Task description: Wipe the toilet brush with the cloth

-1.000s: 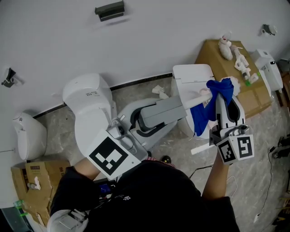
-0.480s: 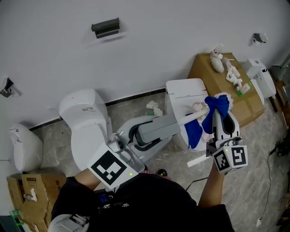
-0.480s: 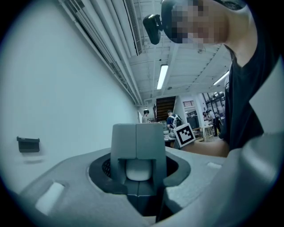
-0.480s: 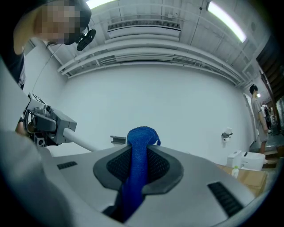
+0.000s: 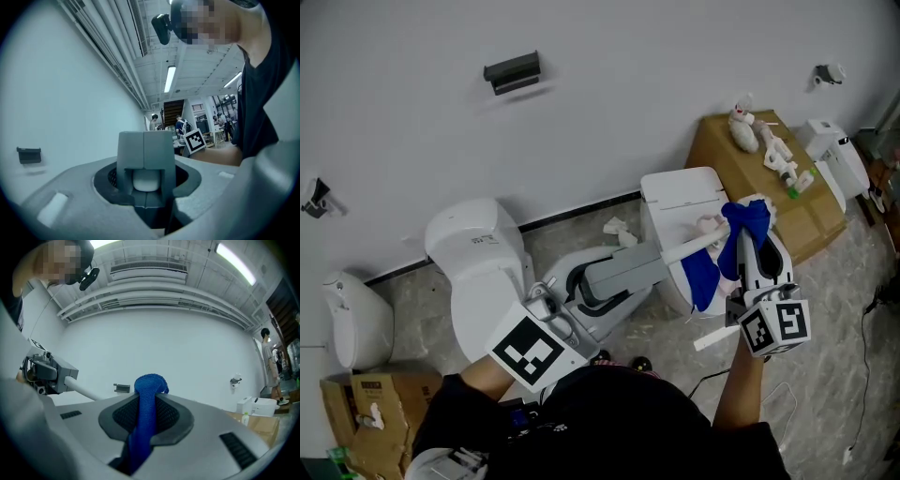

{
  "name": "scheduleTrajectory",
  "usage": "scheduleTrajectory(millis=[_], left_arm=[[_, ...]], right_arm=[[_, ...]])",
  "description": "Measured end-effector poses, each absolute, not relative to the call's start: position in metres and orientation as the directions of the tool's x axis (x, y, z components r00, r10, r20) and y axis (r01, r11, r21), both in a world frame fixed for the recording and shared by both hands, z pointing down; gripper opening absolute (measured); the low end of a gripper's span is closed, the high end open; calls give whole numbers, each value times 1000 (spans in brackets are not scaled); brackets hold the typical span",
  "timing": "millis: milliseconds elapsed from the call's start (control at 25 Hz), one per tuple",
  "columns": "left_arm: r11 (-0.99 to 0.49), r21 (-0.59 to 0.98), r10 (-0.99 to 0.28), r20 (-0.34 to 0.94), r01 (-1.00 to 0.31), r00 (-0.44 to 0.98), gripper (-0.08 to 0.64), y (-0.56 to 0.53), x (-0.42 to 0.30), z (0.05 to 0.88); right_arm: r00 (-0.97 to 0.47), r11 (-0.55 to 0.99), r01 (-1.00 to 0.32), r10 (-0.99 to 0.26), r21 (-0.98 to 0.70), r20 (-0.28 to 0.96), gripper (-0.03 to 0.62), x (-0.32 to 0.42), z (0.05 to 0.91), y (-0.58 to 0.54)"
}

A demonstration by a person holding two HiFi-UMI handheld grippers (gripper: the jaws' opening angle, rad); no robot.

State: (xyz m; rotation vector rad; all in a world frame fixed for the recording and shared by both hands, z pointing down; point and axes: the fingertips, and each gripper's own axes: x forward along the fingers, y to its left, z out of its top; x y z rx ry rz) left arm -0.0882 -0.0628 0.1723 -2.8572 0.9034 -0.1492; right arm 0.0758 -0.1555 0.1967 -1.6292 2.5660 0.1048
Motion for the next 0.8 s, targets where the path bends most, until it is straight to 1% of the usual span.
scheduleTrajectory(millis=[240, 480, 800], left_arm=[[-816, -182, -564, 43, -548, 825, 163, -60, -84, 172], [-811, -167, -576, 62, -560, 815, 163, -64, -87, 177], [-797, -140, -598, 44, -588, 800, 163, -68, -96, 169]], right_arm=[[-406, 414, -910, -900, -24, -157, 66, 81, 193, -147], [-430, 451, -890, -877, -63, -213, 66, 76, 181, -135], [-464, 495, -866, -848, -71, -257, 66, 65, 164, -123]])
